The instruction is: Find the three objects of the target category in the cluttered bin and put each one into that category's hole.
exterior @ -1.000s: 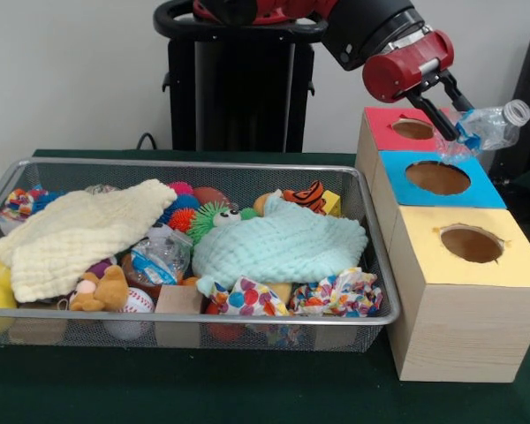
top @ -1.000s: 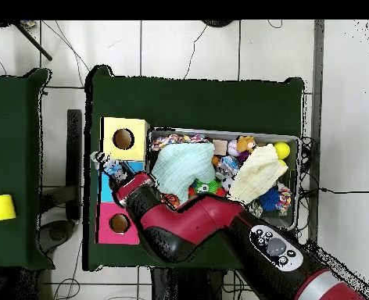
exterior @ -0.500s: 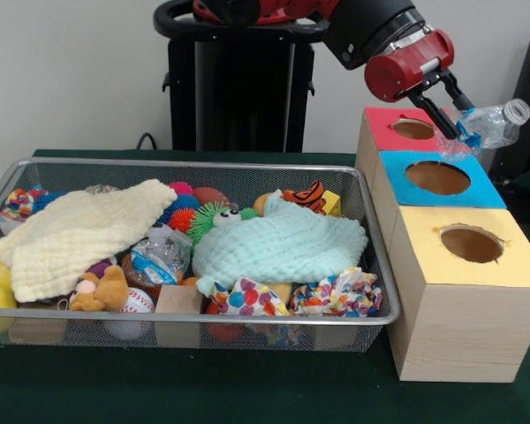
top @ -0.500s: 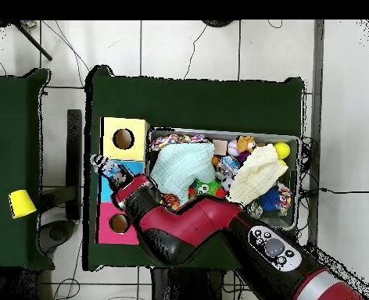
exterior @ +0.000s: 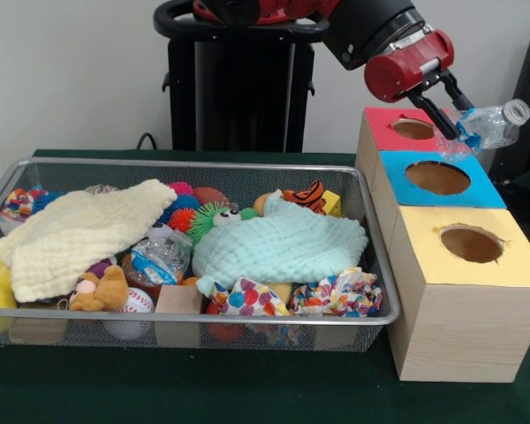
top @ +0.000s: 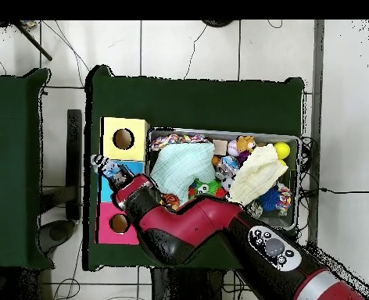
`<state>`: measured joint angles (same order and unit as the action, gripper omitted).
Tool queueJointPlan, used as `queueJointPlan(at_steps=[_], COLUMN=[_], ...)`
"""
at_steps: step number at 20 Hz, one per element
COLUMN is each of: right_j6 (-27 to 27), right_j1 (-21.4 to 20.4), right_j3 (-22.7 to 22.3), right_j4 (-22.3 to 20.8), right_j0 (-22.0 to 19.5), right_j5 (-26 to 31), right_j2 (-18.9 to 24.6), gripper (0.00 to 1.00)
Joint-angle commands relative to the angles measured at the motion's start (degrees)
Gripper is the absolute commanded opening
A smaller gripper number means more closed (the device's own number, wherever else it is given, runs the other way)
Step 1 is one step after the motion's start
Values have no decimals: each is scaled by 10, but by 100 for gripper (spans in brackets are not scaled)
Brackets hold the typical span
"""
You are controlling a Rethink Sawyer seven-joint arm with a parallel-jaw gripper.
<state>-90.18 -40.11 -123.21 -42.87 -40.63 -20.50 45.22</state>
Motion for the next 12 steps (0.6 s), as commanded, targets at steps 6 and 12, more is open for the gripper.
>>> queueJointPlan(at_steps=[6,12], right_j6=[-87,-89], right_j1=[22,24], right_j3=[-11,-11], right_j4=[-57,-66], right_j0=[-35,-47], right_j5=[4,15], right_j2=[36,51], gripper=[0,0])
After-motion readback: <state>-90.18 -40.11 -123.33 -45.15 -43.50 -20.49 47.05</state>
